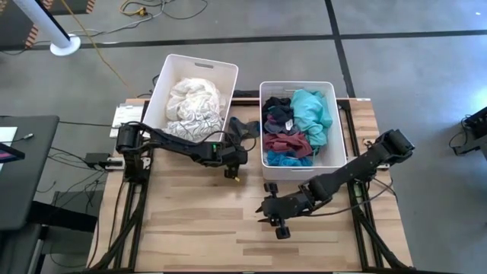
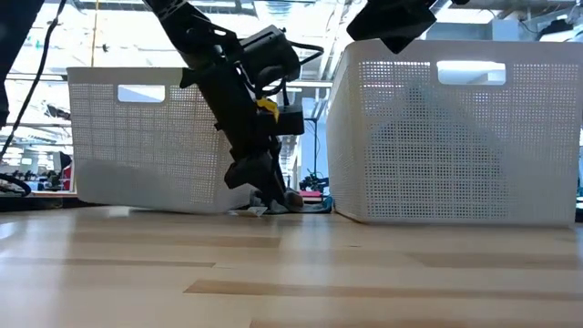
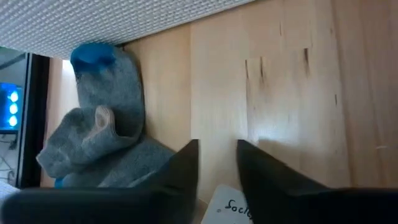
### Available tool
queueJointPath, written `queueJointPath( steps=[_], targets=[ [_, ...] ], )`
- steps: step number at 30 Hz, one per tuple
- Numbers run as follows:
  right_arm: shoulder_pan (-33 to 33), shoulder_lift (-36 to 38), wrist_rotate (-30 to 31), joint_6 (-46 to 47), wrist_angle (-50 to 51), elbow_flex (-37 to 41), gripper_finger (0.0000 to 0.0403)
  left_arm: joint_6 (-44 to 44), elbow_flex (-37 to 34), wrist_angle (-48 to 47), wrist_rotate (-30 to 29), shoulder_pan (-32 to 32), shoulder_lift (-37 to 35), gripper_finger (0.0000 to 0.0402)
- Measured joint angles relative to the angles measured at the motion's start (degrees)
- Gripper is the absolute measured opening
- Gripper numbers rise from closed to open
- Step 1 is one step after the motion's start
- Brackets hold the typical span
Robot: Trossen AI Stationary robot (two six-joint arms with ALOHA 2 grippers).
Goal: Sort clothes
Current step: Move the bottom gray sock to the center of the table
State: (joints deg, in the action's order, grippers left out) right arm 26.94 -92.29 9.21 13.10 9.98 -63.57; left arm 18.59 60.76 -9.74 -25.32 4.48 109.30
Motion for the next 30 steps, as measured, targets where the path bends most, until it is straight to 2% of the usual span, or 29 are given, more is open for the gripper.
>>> queueJointPath(
  steps=[4,7,14,22,26,30],
  targets=[
    [0.07,0.0,0.0,0.0,-0.06,0.0,0.0159,1.83,-0.08,-1.09,-0.14,-1.19,0.06,0.0016],
    [0.07,0.0,0.0,-0.02,-0.2,0.0,0.0159,2.42,-0.07,-2.01,-1.78,-2.53,0.02,0.0004],
    [0.44,0.0,-0.02,-1.77,-1.8,0.0,0.0159,2.82,3.32,-8.49,-6.04,-6.36,0.18,0.0001],
    [3.55,0.0,-0.17,-9.76,-13.24,0.0,0.0159,-0.4,8.03,-14.88,-6.29,-9.21,-1.1,0.0004],
    [3.84,0.0,-0.07,-13.83,-19.4,-0.01,0.0159,-1.02,9.22,-17.61,-7.01,-10.88,-4.32,0.0015],
    [2.93,0.0,0.07,-17.5,-20.72,-2.15,0.0159,-1.1,9.37,-18.73,-8.2,-13.14,-11.17,0.0024]
  ],
)
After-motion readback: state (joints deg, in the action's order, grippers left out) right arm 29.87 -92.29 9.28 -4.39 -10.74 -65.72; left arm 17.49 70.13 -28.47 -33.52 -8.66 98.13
